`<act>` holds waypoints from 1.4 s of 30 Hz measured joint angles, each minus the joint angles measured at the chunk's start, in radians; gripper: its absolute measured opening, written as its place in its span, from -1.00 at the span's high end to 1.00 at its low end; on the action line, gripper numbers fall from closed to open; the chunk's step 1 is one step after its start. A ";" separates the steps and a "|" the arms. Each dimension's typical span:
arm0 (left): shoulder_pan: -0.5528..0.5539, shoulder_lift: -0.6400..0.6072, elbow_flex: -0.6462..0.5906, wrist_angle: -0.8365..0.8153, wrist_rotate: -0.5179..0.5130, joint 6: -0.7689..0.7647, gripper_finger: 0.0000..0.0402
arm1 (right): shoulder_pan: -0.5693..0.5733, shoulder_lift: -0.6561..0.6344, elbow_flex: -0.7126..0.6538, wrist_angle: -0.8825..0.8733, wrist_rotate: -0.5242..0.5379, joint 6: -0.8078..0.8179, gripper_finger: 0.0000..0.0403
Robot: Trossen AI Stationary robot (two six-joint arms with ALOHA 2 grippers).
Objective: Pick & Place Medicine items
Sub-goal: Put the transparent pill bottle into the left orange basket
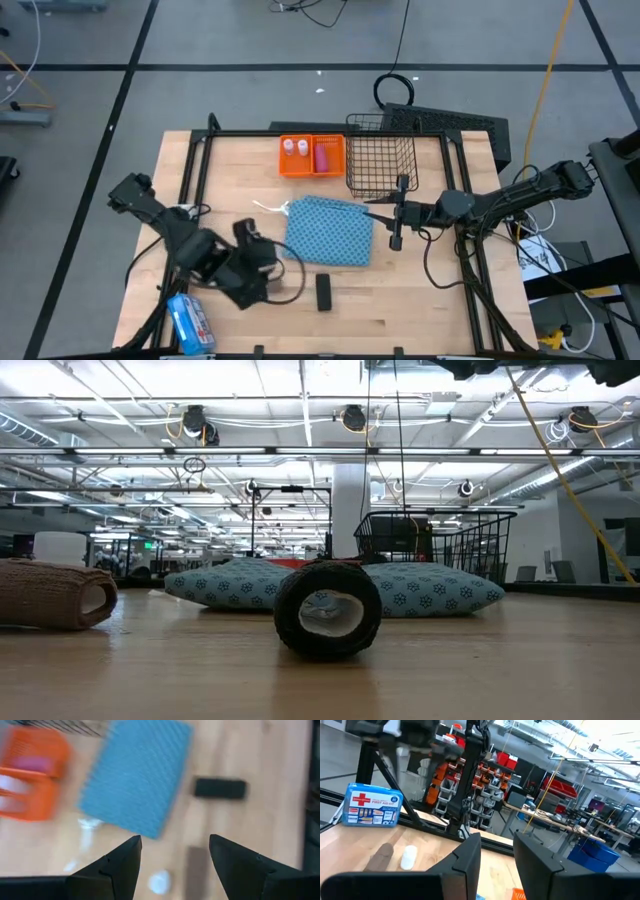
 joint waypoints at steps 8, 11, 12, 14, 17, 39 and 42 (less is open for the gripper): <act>-0.087 -0.030 0.001 -0.177 -0.228 -0.235 -0.20 | -0.020 0.000 0.000 -0.001 0.000 0.001 0.48; -0.095 -0.032 -0.032 -0.130 -0.241 -0.263 -0.20 | -0.020 0.000 0.000 -0.001 0.000 0.002 0.48; -0.096 -0.032 -0.054 -0.083 -0.240 -0.248 -0.20 | -0.020 0.000 0.000 -0.001 0.000 0.002 0.48; -0.095 -0.031 -0.103 0.049 -0.229 -0.190 -0.20 | -0.020 0.000 0.000 -0.001 0.000 0.003 0.48; -0.084 -0.031 -0.178 0.306 -0.145 -0.024 -0.20 | -0.020 0.000 0.000 -0.001 0.000 0.004 0.48; 0.092 -0.437 -0.649 0.819 0.228 0.481 -0.20 | -0.020 0.005 -0.001 -0.013 0.000 0.027 0.48; 0.104 -0.599 -0.796 0.839 0.198 0.358 -0.20 | -0.020 0.005 -0.001 -0.017 0.000 0.027 0.48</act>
